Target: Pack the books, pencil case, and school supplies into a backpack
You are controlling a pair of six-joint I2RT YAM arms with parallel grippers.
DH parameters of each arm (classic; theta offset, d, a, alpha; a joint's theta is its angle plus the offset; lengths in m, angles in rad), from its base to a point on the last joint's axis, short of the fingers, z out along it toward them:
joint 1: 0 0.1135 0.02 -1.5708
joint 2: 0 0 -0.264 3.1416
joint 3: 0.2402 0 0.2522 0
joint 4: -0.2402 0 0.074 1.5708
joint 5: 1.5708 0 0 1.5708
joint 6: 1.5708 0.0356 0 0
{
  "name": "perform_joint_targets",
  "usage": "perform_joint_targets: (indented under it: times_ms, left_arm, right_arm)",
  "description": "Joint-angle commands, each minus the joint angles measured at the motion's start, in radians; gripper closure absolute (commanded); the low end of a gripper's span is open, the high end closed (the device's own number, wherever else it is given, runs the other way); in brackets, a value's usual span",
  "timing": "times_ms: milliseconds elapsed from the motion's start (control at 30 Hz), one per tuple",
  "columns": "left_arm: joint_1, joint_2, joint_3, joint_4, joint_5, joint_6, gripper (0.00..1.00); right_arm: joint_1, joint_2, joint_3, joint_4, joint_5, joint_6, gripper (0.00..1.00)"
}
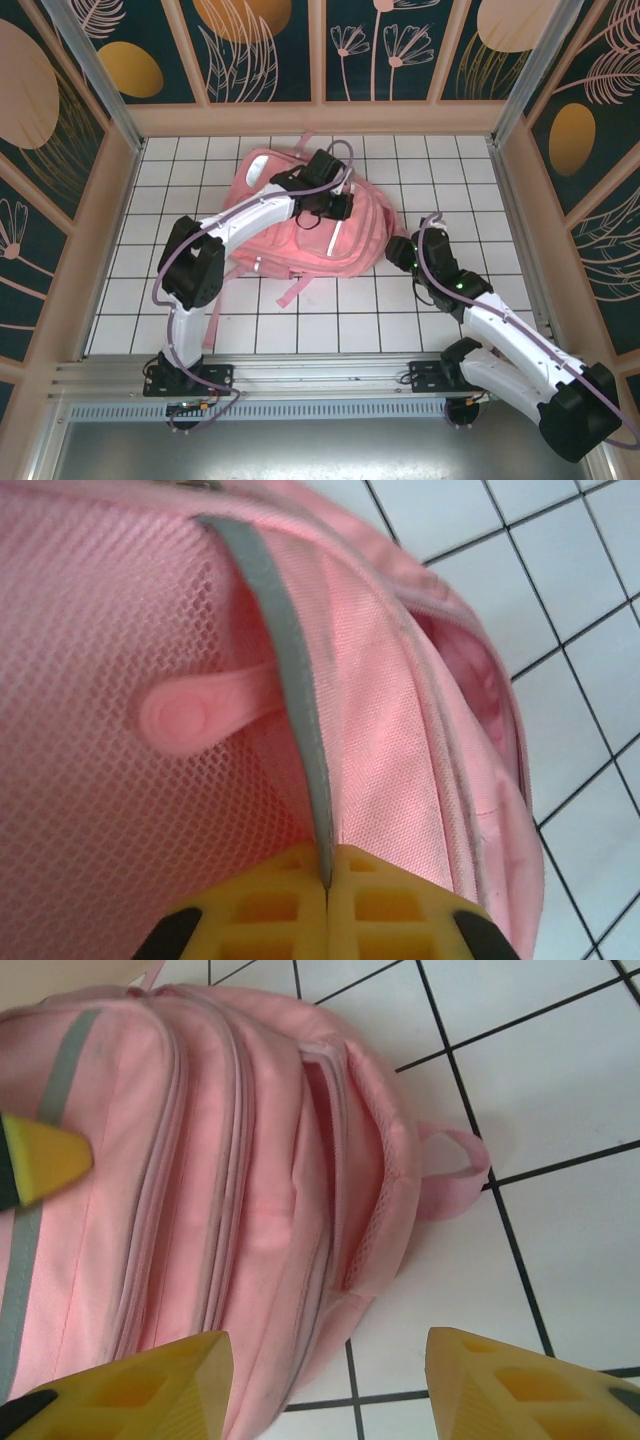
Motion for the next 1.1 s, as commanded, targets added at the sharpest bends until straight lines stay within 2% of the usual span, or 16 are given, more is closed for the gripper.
perform_joint_targets:
  times_ms: [0,200,233,267,300,367,433,500,667,700,833,933,1067]
  left_arm:
    - [-0.015,-0.115,-0.158,0.027,0.085,0.082,1.00]
    - [-0.015,-0.448,-0.515,0.250,0.031,0.075,1.00]
    - [-0.014,-0.494,-0.562,0.286,0.012,0.066,0.88]
    - [-0.013,-0.541,-0.609,0.329,-0.015,0.048,0.61]
    - [-0.012,-0.580,-0.651,0.366,-0.030,0.029,0.45]
    - [-0.006,-0.638,-0.706,0.413,-0.045,-0.005,0.31]
    - [-0.003,-0.702,-0.749,0.439,-0.097,-0.054,0.23]
    - [-0.001,-0.794,-0.809,0.453,-0.189,-0.120,0.02]
    - [0.014,-1.074,-0.959,0.378,-0.460,-0.318,0.01]
    - [0.014,-1.126,-0.977,0.321,-0.526,-0.365,0.01]
    - [0.026,-1.225,-1.016,0.078,-0.659,-0.540,0.02]
    - [0.083,-1.247,-1.044,-0.043,-0.673,-0.649,0.02]
    - [0.266,-1.246,-1.124,0.033,-0.523,-0.652,0.02]
  right_arm:
    - [-0.029,0.008,-0.003,0.049,-0.027,-0.042,0.46]
    - [-0.044,0.085,0.045,0.122,-0.041,-0.080,0.47]
    - [-0.048,0.103,0.059,0.131,-0.046,-0.088,0.47]
    - [-0.051,0.126,0.078,0.143,-0.052,-0.098,0.46]
    - [-0.055,0.154,0.101,0.152,-0.057,-0.107,0.46]
    - [-0.067,0.212,0.143,0.164,-0.069,-0.122,0.46]
    - [-0.086,0.277,0.185,0.174,-0.094,-0.126,0.45]
    - [-0.114,0.346,0.224,0.192,-0.134,-0.125,0.45]
    - [-0.147,0.515,0.312,0.200,-0.180,-0.132,0.45]
    - [-0.149,0.550,0.328,0.202,-0.179,-0.137,0.44]
    - [-0.152,0.672,0.392,0.190,-0.216,-0.137,0.43]
    - [-0.151,0.735,0.419,0.182,-0.217,-0.125,0.41]
    - [-0.142,0.787,0.439,0.156,-0.188,-0.134,0.41]
